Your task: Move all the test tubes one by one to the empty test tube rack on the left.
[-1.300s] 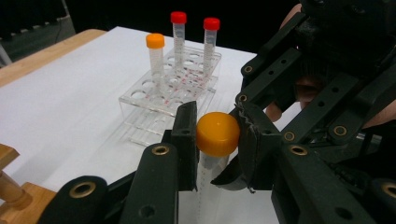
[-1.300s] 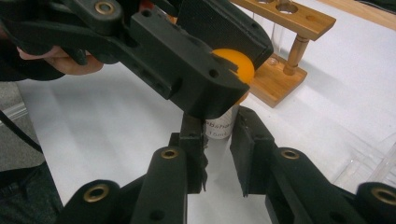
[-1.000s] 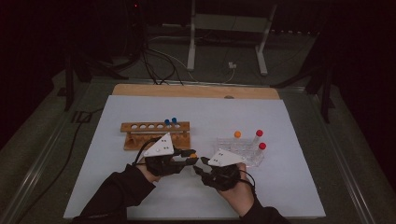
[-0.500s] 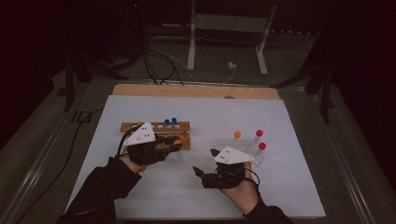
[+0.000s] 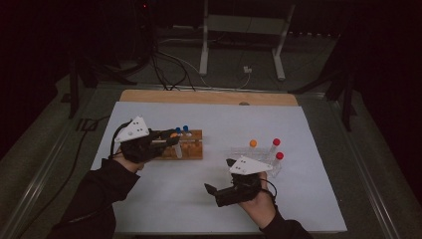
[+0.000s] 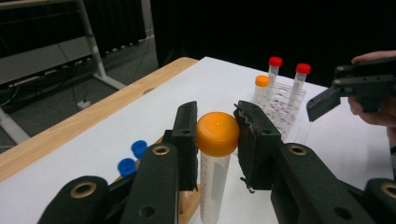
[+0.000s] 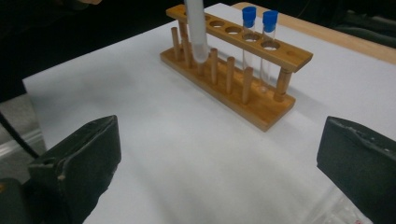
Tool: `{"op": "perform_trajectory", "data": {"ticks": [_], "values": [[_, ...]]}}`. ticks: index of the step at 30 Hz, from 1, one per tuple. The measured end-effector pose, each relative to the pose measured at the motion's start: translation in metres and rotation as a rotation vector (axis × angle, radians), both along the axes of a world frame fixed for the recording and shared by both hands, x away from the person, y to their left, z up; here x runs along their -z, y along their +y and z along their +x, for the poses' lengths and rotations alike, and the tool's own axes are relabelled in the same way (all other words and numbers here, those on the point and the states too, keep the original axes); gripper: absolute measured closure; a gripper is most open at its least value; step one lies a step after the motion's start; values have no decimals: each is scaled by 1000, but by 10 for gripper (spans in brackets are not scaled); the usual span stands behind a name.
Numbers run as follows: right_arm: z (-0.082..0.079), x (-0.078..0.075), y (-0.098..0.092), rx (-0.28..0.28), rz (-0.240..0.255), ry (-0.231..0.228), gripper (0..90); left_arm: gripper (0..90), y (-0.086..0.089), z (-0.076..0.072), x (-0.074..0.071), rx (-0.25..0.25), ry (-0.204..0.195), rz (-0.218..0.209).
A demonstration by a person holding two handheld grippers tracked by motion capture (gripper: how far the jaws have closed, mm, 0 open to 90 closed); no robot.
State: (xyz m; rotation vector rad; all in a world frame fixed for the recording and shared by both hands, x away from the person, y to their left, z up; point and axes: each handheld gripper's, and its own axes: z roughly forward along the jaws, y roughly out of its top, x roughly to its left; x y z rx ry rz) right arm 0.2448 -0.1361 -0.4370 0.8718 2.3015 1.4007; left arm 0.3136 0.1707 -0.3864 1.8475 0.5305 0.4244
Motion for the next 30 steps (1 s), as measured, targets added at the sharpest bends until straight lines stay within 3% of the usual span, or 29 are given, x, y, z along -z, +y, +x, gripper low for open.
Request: {"op": "perform_trajectory", "data": {"ticks": [8, 18, 22, 30], "values": [[1, -2, -5, 5, 21, -11, 0, 715, 9, 10, -6, -52, -17, 4], [0, -3, -7, 4, 30, -16, 0, 716, 21, 34, -11, -130, -45, -7], [0, -3, -7, 3, 32, -17, 0, 716, 21, 45, -8, -162, -48, -5], [1, -3, -9, 3, 31, -17, 0, 716, 19, 60, 9, -197, -16, -11]]}}
